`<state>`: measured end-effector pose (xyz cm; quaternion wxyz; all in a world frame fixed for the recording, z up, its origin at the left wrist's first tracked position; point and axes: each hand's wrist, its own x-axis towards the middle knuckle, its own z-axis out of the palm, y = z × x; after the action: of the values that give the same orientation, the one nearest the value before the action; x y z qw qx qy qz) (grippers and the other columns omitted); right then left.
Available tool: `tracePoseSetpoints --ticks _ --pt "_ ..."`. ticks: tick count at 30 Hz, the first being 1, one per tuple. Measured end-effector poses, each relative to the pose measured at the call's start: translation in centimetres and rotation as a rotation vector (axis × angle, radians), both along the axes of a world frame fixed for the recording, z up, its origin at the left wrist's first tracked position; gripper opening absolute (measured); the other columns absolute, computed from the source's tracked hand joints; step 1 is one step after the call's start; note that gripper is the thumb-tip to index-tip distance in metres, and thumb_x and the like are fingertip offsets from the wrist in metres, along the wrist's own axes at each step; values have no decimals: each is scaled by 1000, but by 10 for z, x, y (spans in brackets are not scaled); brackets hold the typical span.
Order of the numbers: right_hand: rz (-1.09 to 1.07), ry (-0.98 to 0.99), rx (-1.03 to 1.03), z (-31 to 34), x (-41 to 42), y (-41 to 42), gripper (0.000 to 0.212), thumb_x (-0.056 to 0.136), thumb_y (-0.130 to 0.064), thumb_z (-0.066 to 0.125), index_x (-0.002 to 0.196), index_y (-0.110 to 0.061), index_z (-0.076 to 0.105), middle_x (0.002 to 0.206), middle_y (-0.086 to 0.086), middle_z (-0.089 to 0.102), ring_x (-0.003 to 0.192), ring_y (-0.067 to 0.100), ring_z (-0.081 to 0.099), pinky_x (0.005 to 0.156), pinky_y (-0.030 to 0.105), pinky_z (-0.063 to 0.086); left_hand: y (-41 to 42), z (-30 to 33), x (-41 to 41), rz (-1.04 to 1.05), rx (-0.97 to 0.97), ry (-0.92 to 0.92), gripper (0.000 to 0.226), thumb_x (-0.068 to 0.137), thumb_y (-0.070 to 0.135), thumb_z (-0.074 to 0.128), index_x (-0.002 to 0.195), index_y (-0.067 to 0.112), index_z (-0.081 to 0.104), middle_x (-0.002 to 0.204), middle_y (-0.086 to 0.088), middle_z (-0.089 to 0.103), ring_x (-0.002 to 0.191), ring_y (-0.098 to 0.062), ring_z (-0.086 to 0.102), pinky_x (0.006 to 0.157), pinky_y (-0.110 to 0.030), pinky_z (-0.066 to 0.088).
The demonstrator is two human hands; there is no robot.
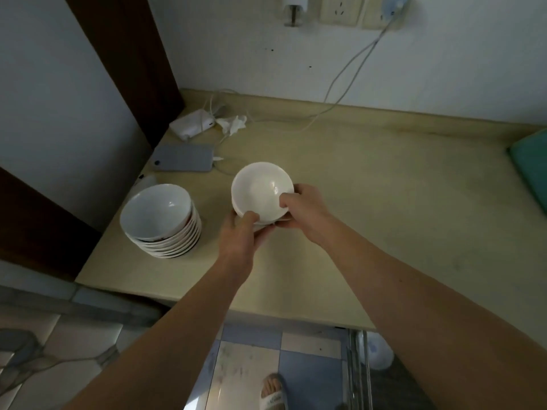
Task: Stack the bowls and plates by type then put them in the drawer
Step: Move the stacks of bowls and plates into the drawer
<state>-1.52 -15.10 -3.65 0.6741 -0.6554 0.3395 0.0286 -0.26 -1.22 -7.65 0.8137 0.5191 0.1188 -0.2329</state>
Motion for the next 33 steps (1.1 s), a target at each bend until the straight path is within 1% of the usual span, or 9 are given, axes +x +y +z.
tracePoseSetpoints --ticks 3,5,8,11,16,22,26,29,33 --pt "-49 14 30 6 -32 -16 49 83 1 56 132 -5 56 120 16 65 97 35 72 82 51 63 -4 0 -8 -158 12 -33 43 88 8 58 131 10 57 128 -17 62 107 -30 71 84 -40 61" --pt "-79 15 57 8 -57 -26 50 81 2 57 131 -3 57 119 15 65 97 34 72 83 51 62 -9 -1 -11 -285 47 -26 47 86 9 59 132 8 56 128 -18 61 103 -29 73 84 -42 61" --pt "-119 43 91 8 -87 -37 46 82 3 57 127 -1 59 116 15 65 96 30 70 84 50 62 -16 0 -15 -475 110 -27 51 83 13 60 134 7 56 127 -19 63 102 -30 74 84 -43 61" --pt "-136 61 119 4 -107 -41 40 84 3 57 123 2 60 115 14 62 100 29 67 84 47 63 -22 1 -20 -591 141 -1 45 83 13 60 128 7 59 125 -19 64 102 -31 73 84 -43 61" --pt "-130 82 189 -6 -124 -48 37 85 2 60 122 4 58 122 18 60 111 36 64 84 43 63 -27 4 -23 -669 212 27 32 88 7 56 120 7 62 122 -24 64 99 -35 74 79 -41 62" --pt "-107 67 222 -14 -125 -53 34 89 -2 65 122 4 61 120 18 64 103 37 70 87 42 62 -25 7 -20 -681 235 37 29 90 4 54 117 8 63 120 -24 65 97 -36 74 78 -41 62" --pt "-55 76 241 -13 -128 -58 32 92 -15 70 121 -4 64 116 11 67 99 34 72 89 44 61 -24 6 -16 -677 235 70 31 90 4 55 119 5 63 120 -27 64 97 -35 74 77 -41 62" --pt "-32 104 176 -9 -127 -65 33 92 -28 72 119 -12 64 122 5 64 111 33 66 92 47 60 -24 7 -13 -706 291 66 29 90 8 56 118 6 64 122 -28 64 93 -35 75 79 -43 62" --pt "-72 32 33 -1 -113 -78 38 97 -44 62 126 -20 63 129 2 64 118 30 62 97 50 56 -28 13 -2 -743 428 -11 30 97 26 56 125 17 62 124 -15 64 93 -36 74 80 -48 62"
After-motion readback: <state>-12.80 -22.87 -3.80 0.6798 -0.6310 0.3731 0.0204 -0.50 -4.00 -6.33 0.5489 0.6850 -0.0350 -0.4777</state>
